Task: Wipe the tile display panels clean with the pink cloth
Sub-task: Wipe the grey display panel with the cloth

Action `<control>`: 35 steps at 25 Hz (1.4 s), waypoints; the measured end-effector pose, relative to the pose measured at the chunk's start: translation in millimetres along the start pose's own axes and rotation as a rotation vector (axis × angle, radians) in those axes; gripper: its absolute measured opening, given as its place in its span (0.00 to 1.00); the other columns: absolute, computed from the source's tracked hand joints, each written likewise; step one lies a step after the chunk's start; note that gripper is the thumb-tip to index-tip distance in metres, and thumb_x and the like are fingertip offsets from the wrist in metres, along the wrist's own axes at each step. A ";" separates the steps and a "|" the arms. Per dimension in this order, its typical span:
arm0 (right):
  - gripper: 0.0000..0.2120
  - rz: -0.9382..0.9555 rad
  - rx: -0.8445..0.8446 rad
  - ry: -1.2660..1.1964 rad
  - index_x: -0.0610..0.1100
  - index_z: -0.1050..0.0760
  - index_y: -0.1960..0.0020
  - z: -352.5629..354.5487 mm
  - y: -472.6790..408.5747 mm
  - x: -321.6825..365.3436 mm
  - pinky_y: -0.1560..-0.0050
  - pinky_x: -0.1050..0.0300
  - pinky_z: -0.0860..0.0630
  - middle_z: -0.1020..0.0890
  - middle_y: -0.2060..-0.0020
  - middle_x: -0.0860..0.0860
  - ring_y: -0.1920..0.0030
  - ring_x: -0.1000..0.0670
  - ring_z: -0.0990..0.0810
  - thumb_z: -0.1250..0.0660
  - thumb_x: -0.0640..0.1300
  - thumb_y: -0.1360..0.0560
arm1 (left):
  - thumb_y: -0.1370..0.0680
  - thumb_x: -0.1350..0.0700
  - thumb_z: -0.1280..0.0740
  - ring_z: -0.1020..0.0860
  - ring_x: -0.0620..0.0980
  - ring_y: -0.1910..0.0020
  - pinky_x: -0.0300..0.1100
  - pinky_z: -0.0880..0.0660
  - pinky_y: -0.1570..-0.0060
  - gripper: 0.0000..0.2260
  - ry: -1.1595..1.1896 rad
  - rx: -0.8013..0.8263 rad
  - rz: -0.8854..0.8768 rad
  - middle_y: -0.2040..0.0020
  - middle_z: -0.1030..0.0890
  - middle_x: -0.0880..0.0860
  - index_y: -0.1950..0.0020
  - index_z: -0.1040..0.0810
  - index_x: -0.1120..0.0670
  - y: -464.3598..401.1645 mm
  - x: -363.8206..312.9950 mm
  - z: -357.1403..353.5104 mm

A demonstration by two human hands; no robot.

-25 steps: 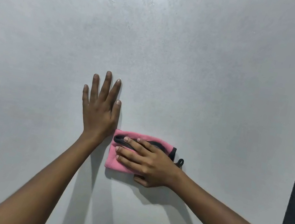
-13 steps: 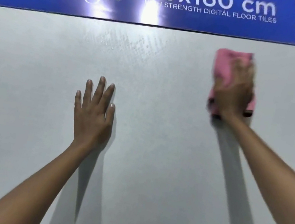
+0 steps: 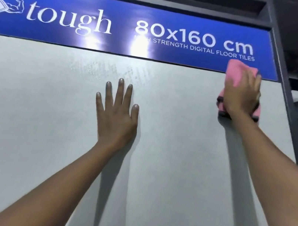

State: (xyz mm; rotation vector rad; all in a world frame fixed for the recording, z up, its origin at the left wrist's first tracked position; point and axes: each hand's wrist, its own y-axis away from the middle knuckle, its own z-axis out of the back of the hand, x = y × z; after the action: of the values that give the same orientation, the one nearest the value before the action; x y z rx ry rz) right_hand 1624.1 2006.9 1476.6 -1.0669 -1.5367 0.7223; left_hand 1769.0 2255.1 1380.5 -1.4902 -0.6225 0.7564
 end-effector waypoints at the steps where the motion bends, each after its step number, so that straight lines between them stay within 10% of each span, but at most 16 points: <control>1: 0.26 -0.098 -0.051 0.036 0.45 0.35 0.26 -2.5 6.9 -1.3 0.30 0.46 0.38 0.33 0.28 0.49 0.25 0.45 0.39 0.44 0.52 0.22 | 0.17 0.47 0.52 0.60 0.53 0.21 0.54 0.63 0.25 0.25 -0.031 -0.003 0.007 0.20 0.56 0.48 0.20 0.52 0.50 3.1 0.8 -4.8; 3: 0.24 -0.002 -0.101 -0.034 0.45 0.31 0.30 -24.0 49.4 28.2 0.33 0.44 0.33 0.29 0.31 0.46 0.30 0.44 0.32 0.44 0.50 0.24 | 0.17 0.47 0.52 0.59 0.52 0.21 0.54 0.63 0.25 0.26 -0.034 -0.022 0.003 0.20 0.56 0.48 0.20 0.52 0.51 6.0 4.1 -6.8; 8: 0.35 1.032 0.285 -0.013 0.43 0.27 0.30 -59.2 109.7 109.4 0.30 0.48 0.39 0.28 0.29 0.44 0.27 0.40 0.34 0.48 0.55 0.33 | 0.21 0.45 0.54 0.53 0.52 0.21 0.52 0.59 0.24 0.31 -0.010 -0.062 0.067 0.20 0.50 0.54 0.21 0.50 0.58 6.4 4.2 -0.5; 16: 0.34 0.174 0.159 0.158 0.51 0.42 0.22 14.1 -20.3 -59.7 0.28 0.42 0.44 0.44 0.22 0.50 0.24 0.43 0.44 0.50 0.57 0.27 | 0.18 0.49 0.51 0.58 0.52 0.21 0.53 0.62 0.25 0.26 -0.067 -0.037 -0.048 0.20 0.55 0.54 0.20 0.47 0.52 17.1 -5.0 11.3; 19: 0.34 0.535 0.239 -0.094 0.46 0.32 0.26 14.2 78.1 -70.2 0.30 0.42 0.38 0.35 0.25 0.45 0.26 0.41 0.37 0.47 0.55 0.30 | 0.19 0.49 0.49 0.53 0.55 0.21 0.52 0.60 0.25 0.24 0.057 -0.114 -0.211 0.20 0.48 0.54 0.22 0.41 0.52 55.7 -34.0 14.6; 22: 0.31 1.315 0.434 -0.036 0.46 0.29 0.28 43.3 213.5 -104.2 0.35 0.44 0.37 0.31 0.27 0.45 0.27 0.38 0.34 0.40 0.54 0.31 | 0.18 0.49 0.50 0.54 0.52 0.21 0.51 0.59 0.25 0.23 0.231 -0.098 -0.043 0.20 0.46 0.49 0.22 0.41 0.49 113.6 -63.1 10.1; 24: 0.31 1.486 0.473 -0.010 0.48 0.30 0.27 49.8 218.1 -127.7 0.35 0.47 0.37 0.32 0.27 0.47 0.27 0.39 0.35 0.40 0.55 0.29 | 0.18 0.47 0.51 0.55 0.51 0.21 0.56 0.57 0.24 0.24 0.131 -0.007 0.030 0.20 0.48 0.47 0.22 0.43 0.47 140.9 -61.9 1.4; 31: 0.34 0.534 0.191 0.032 0.48 0.40 0.23 46.5 73.3 -167.3 0.29 0.39 0.43 0.41 0.22 0.46 0.23 0.41 0.46 0.43 0.53 0.29 | 0.19 0.46 0.53 0.58 0.50 0.21 0.55 0.59 0.25 0.25 -0.053 0.143 -0.007 0.20 0.52 0.45 0.20 0.48 0.45 156.4 -50.2 -7.9; 35: 0.34 0.642 0.235 -0.060 0.44 0.36 0.24 51.5 188.4 -160.7 0.28 0.43 0.43 0.37 0.25 0.43 0.24 0.40 0.42 0.36 0.49 0.29 | 0.18 0.47 0.52 0.57 0.51 0.21 0.52 0.62 0.25 0.25 -0.015 0.159 0.035 0.20 0.52 0.48 0.21 0.49 0.48 198.3 -56.3 4.4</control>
State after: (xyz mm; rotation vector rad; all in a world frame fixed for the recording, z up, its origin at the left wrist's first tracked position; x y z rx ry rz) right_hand 1624.9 1943.8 1231.7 -1.3757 -1.1112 1.3462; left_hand 1717.7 2202.1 1188.0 -1.3537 -0.5364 0.8262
